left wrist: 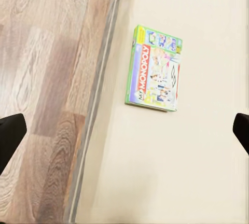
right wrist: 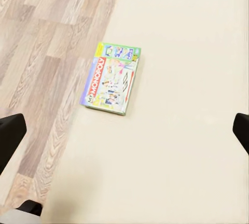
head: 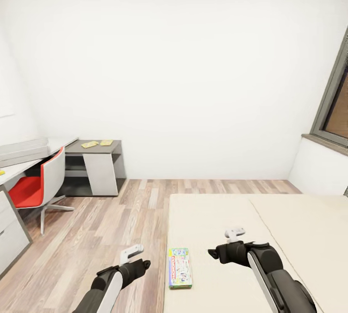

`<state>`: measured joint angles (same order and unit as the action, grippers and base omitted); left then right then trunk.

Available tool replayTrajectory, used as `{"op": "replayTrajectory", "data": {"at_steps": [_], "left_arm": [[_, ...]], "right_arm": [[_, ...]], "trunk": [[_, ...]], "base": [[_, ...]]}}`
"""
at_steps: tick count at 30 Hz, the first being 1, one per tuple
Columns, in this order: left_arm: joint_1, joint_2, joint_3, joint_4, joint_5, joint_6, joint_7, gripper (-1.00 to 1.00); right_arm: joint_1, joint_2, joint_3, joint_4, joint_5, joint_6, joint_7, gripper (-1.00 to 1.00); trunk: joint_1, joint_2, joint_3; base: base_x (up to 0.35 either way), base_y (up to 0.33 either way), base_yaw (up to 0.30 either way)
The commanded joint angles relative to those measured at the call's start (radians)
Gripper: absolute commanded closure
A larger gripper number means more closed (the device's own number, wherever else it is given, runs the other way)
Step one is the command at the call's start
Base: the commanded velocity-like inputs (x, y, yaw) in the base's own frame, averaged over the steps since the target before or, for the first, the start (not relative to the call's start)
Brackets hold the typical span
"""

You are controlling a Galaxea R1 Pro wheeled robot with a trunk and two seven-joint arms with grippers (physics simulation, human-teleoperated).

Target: Put all the toys in the child's room - the three board games (two on the bed and one on the table), the two jigsaw puzzles on the table, and the tennis ball on the table - inside the toy box on the table in the child's room.

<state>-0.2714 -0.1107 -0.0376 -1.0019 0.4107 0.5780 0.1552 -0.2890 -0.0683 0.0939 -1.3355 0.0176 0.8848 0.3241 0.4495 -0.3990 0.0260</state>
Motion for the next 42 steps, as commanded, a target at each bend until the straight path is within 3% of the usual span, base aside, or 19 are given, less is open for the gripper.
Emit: {"op": "replayTrajectory", "data": {"at_steps": [1, 24, 42], "left_arm": [[0.000, 0.000, -0.001, -0.001, 0.010, 0.003, 0.009, -1.00], [0.001, 0.000, -0.006, -0.001, 0.001, 0.000, 0.009, -1.00], [0.001, 0.000, -0.007, -0.001, 0.000, 0.000, 0.009, -1.00]], "right_arm": [[0.000, -0.001, 0.001, -0.001, 0.002, 0.004, 0.003, -1.00], [0.000, -0.001, 0.001, -0.001, 0.002, 0.003, 0.003, -1.00], [0.000, -0.001, 0.001, -0.001, 0.002, 0.003, 0.003, -1.00]], "trunk": [[0.000, -0.001, -0.001], [0.000, -0.001, -0.001], [0.000, -0.001, -0.001]], "base": [[0.000, -0.183, 0.000], [0.000, -0.069, 0.000], [0.000, -0.225, 0.000]]}}
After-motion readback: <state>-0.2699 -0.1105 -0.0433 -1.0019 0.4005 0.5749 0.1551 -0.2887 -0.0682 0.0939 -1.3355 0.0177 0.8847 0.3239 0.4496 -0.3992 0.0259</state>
